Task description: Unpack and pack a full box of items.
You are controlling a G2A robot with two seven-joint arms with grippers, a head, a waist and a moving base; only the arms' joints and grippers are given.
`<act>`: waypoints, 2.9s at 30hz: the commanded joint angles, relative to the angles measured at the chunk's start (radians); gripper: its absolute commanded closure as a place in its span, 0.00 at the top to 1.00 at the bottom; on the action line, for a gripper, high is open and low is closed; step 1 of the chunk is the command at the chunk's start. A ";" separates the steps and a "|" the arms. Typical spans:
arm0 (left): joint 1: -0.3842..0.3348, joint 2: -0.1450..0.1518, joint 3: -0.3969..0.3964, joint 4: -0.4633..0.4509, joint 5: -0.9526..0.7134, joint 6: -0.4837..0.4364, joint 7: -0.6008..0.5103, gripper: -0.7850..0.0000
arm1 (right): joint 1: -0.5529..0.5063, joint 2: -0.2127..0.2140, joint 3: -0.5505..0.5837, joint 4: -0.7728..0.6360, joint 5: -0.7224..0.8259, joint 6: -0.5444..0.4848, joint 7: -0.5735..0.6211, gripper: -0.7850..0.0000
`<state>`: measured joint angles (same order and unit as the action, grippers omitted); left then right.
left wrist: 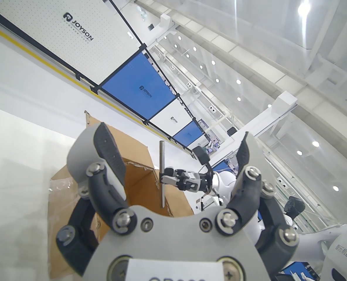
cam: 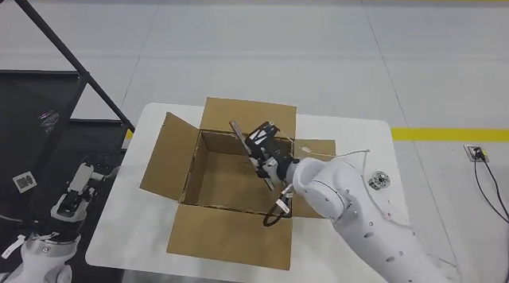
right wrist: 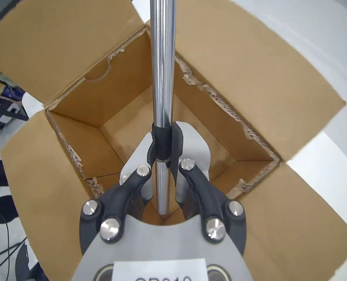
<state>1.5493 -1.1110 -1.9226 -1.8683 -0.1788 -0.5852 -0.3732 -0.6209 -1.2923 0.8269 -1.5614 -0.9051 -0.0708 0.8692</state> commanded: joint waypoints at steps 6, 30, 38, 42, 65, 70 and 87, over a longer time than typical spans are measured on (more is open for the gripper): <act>0.009 -0.001 -0.012 0.012 -0.020 -0.013 -0.003 1.00 | 0.128 -0.075 -0.181 0.236 0.019 -0.048 0.025 0.00; 0.034 -0.001 -0.058 0.041 -0.073 -0.034 -0.028 1.00 | 0.355 -0.368 -0.432 0.884 0.079 -0.007 0.036 0.12; 0.018 0.000 -0.053 0.048 -0.072 -0.023 -0.048 1.00 | 0.382 -0.421 -0.427 1.005 0.099 -0.041 0.016 0.35; 0.015 0.000 -0.050 0.048 -0.069 -0.024 -0.051 1.00 | 0.394 -0.435 -0.415 1.035 0.110 -0.066 0.005 0.37; -0.017 0.001 0.001 0.030 -0.031 -0.004 -0.081 1.00 | 0.203 -0.238 -0.120 0.421 0.035 -0.117 0.259 0.47; -0.020 0.001 0.010 0.025 -0.022 0.001 -0.082 1.00 | 0.064 -0.171 0.032 0.173 -0.006 -0.132 0.326 0.91; -0.033 0.003 0.024 0.013 -0.015 0.013 -0.091 1.00 | -0.194 -0.042 0.655 -0.123 -0.140 -0.025 0.307 1.00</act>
<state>1.5194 -1.1079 -1.9011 -1.8537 -0.1953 -0.5735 -0.4610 -0.8048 -1.3392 1.4467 -1.6926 -1.0356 -0.1055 1.1806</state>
